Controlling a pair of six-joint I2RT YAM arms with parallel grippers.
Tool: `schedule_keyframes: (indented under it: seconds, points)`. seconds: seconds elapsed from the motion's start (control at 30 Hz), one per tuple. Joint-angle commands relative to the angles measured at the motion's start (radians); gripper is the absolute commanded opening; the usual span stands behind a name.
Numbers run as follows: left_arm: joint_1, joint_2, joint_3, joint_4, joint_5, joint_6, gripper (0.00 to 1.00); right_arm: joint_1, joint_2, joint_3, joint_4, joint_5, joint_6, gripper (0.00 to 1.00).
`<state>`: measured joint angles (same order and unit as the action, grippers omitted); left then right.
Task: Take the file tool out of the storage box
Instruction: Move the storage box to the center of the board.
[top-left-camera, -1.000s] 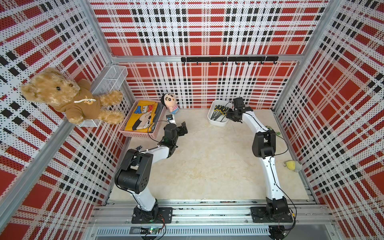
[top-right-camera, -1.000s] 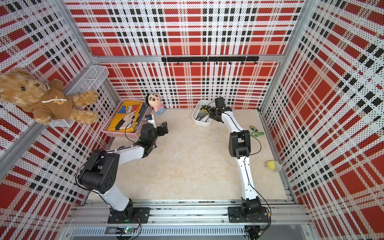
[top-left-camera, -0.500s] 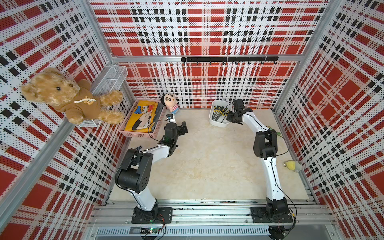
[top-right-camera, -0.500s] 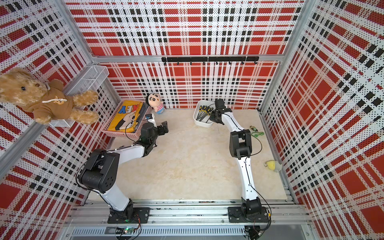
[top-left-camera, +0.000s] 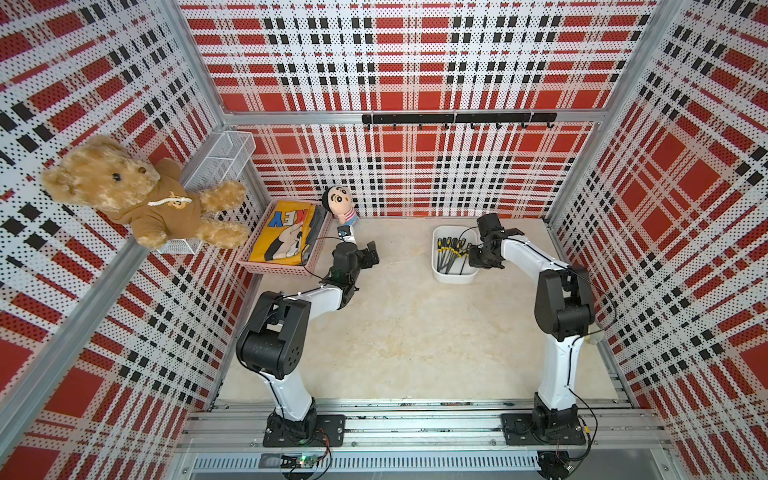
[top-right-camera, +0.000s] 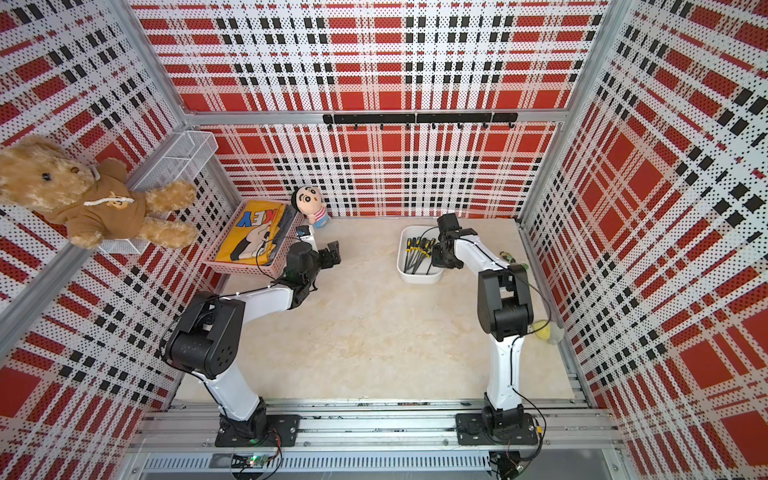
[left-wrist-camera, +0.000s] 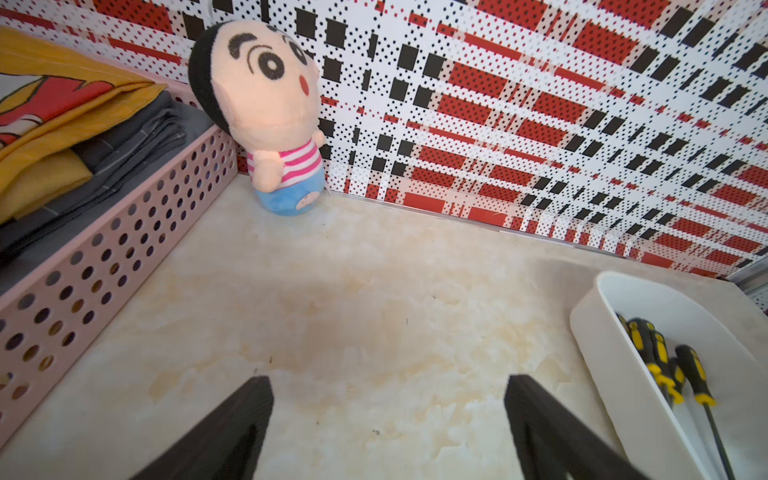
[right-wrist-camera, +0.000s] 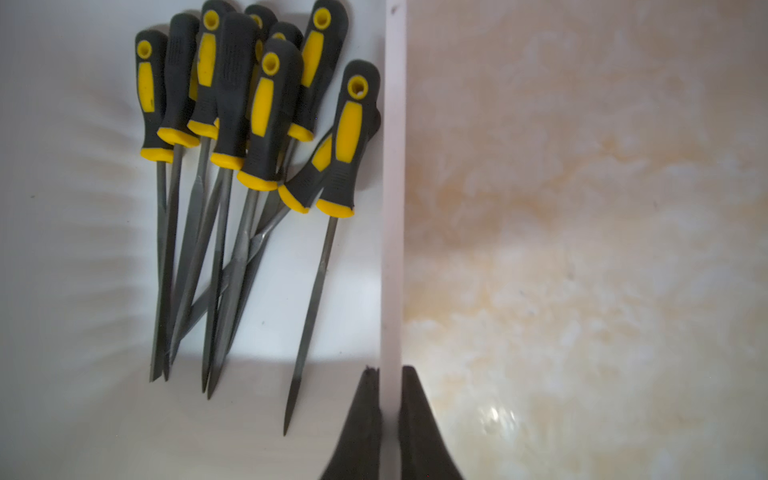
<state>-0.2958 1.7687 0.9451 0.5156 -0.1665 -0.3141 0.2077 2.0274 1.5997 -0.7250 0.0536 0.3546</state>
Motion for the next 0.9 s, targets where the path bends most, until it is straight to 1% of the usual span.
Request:
schedule_keyframes:
  seconds: [0.0,0.13,0.23,0.27,0.3,0.33,0.37,0.4,0.43,0.57,0.63,0.77,0.87]
  points:
    - [-0.021,0.025,0.030,-0.007,0.010,-0.005,0.94,0.001,-0.122,-0.166,-0.056,0.066,-0.076,0.00]
    - [-0.032,0.050,0.051,-0.006,0.014,-0.008,0.94,-0.044,-0.243,-0.366,-0.021,0.048,-0.085,0.00]
    - [-0.036,0.066,0.070,-0.006,0.023,-0.012,0.94,-0.083,-0.302,-0.473,0.000,0.024,-0.082,0.01]
    - [-0.037,0.071,0.075,-0.006,0.026,-0.014,0.94,-0.091,-0.319,-0.498,0.006,0.027,-0.082,0.16]
    - [-0.037,0.075,0.080,-0.007,0.027,-0.016,0.94,-0.100,-0.336,-0.517,0.007,0.027,-0.083,0.23]
    - [-0.039,0.077,0.086,-0.008,0.029,-0.016,0.94,-0.106,-0.344,-0.524,0.015,0.027,-0.087,0.46]
    - [-0.039,0.081,0.089,-0.008,0.032,-0.014,0.94,-0.113,-0.351,-0.524,0.016,0.019,-0.091,0.52]
    - [-0.039,0.083,0.094,-0.010,0.034,-0.013,0.94,-0.116,-0.355,-0.515,0.016,0.017,-0.096,0.62]
    - [-0.039,0.085,0.101,-0.016,0.034,-0.010,0.94,-0.115,-0.357,-0.498,0.012,0.020,-0.100,0.65]
    - [-0.039,0.080,0.106,-0.026,0.030,-0.004,0.94,-0.127,-0.342,-0.395,0.001,-0.005,-0.106,0.69]
    - [-0.039,0.077,0.103,-0.026,0.027,-0.003,0.94,-0.136,-0.315,-0.342,-0.005,-0.016,-0.108,0.69]
    - [-0.039,0.069,0.087,-0.026,0.019,-0.005,0.94,-0.152,-0.229,-0.249,-0.027,-0.045,-0.121,0.65]
    - [-0.039,0.060,0.075,-0.026,0.010,-0.003,0.94,-0.158,-0.166,-0.214,-0.051,-0.014,-0.120,0.59]
